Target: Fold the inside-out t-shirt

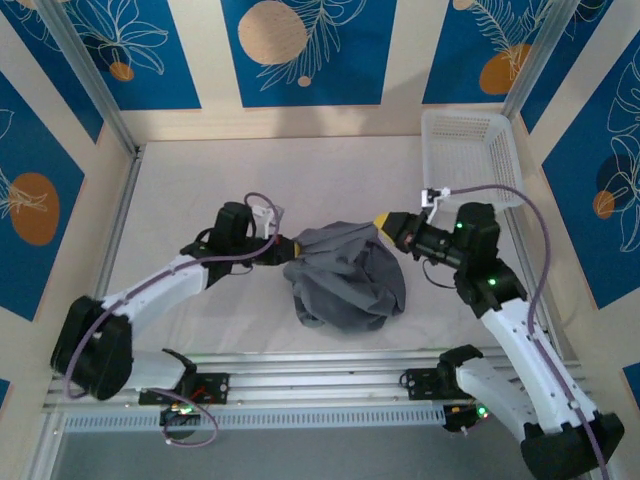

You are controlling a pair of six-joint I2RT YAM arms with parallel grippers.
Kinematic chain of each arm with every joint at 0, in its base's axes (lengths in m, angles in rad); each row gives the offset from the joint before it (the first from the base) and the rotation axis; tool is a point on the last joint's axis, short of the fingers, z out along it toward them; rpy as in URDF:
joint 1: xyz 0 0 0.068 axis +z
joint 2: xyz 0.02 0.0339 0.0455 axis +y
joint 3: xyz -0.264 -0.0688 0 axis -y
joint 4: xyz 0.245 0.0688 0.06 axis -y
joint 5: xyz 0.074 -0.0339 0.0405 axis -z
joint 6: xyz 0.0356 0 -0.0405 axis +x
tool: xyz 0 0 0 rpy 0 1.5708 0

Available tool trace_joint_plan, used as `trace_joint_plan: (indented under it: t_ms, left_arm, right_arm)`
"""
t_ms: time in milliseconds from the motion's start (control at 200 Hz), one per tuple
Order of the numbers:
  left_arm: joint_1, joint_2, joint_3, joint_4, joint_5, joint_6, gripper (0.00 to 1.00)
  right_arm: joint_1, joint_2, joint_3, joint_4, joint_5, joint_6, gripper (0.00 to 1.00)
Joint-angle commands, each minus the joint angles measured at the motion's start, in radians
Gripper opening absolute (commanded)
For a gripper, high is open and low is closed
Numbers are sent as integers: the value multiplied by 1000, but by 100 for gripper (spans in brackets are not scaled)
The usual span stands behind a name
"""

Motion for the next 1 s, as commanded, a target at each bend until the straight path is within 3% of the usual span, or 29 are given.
trace_joint_plan:
  t_ms: [0, 50, 170, 250, 300, 360, 550, 675, 770, 855, 995]
  left_arm:
    - [-6, -56, -13, 96, 24, -20, 36]
    - [-10, -115, -10, 59, -14, 16, 47]
    - [-35, -250, -7, -19, -94, 116, 45]
    - [-37, -265, 16, -95, -124, 142, 45]
    - [-40, -253, 30, -135, -142, 145, 47]
    - [-46, -233, 39, -172, -175, 147, 52]
    - [-47, -206, 24, -264, -394, 62, 55]
    - [-47, -295, -36, -255, -503, -24, 56]
    - [-47, -395, -96, -272, -604, -86, 56]
    - [-47, -486, -134, -299, -676, -108, 57]
    - [-46, -585, -160, -335, -714, -104, 60]
  right_arm:
    - [9, 39, -11, 23, -87, 23, 0]
    - [12, 41, -3, 11, -73, 14, 0]
    - [29, 54, 14, -41, -41, -52, 0]
    - [84, 72, 41, -191, 84, -262, 0]
    - [165, 97, 67, -325, 273, -390, 6]
    - [285, 148, 90, -411, 406, -490, 15]
    - [579, 384, 138, -439, 565, -511, 41]
    - [729, 537, 249, -506, 715, -631, 46]
    - [779, 671, 365, -607, 825, -553, 45]
    - [833, 772, 433, -703, 1006, -301, 45]
    - [852, 904, 513, -733, 1012, -187, 51]
